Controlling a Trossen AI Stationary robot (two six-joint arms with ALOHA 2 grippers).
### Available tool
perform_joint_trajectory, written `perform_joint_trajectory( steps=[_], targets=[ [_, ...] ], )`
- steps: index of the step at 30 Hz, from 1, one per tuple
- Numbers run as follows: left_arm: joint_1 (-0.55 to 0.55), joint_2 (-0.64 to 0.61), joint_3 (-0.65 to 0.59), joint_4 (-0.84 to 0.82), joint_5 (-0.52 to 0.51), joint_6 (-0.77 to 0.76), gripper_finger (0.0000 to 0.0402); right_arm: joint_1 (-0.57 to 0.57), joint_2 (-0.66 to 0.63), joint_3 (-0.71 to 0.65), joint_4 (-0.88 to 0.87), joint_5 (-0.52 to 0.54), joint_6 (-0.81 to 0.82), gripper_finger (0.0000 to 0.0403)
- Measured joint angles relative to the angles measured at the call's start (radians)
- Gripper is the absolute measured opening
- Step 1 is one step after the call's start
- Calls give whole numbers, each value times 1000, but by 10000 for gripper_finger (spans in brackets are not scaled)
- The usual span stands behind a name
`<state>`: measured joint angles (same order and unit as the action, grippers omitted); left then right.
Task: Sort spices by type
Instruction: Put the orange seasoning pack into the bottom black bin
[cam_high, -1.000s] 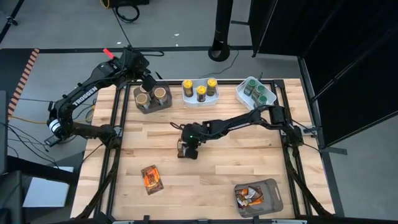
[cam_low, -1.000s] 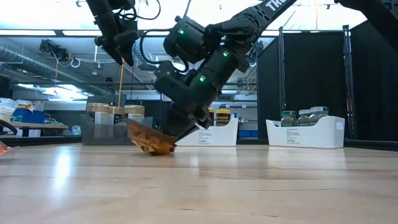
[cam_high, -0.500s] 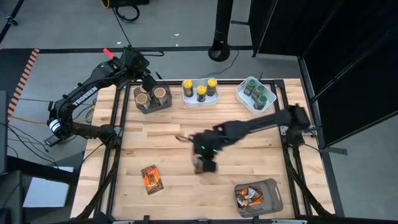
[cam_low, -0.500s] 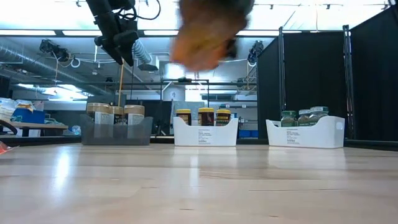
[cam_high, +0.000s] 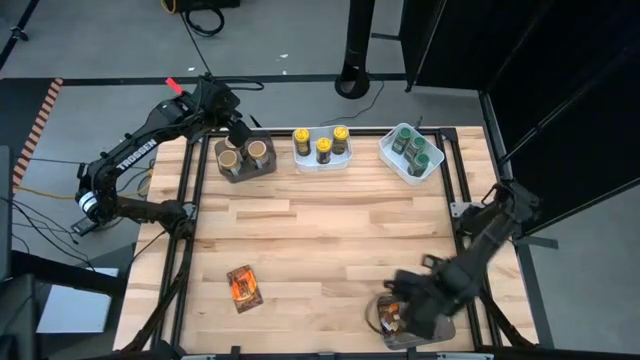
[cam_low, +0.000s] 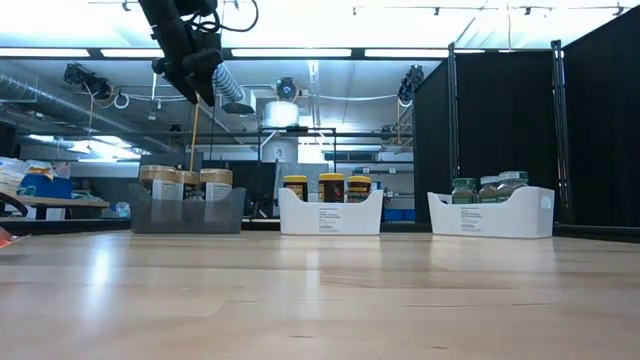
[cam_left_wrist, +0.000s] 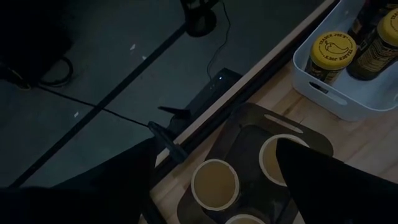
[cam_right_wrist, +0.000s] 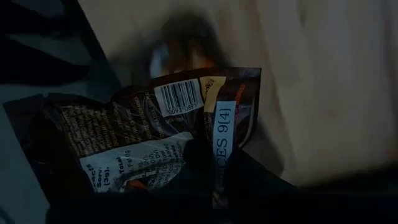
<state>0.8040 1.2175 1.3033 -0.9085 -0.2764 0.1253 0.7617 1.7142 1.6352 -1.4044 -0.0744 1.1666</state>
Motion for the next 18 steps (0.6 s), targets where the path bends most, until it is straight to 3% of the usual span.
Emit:
perform_joint_trajectory(
  steps=[6,14,18],
  targets=[
    [0,0,0,23,0,0,337,94,1,-100,-13,-58,171,25],
    [0,0,0,35,0,0,337,93,2,-210,75,-130,195,26],
    [0,0,0,35,0,0,337,94,2,-220,99,-133,203,53]
  ],
)
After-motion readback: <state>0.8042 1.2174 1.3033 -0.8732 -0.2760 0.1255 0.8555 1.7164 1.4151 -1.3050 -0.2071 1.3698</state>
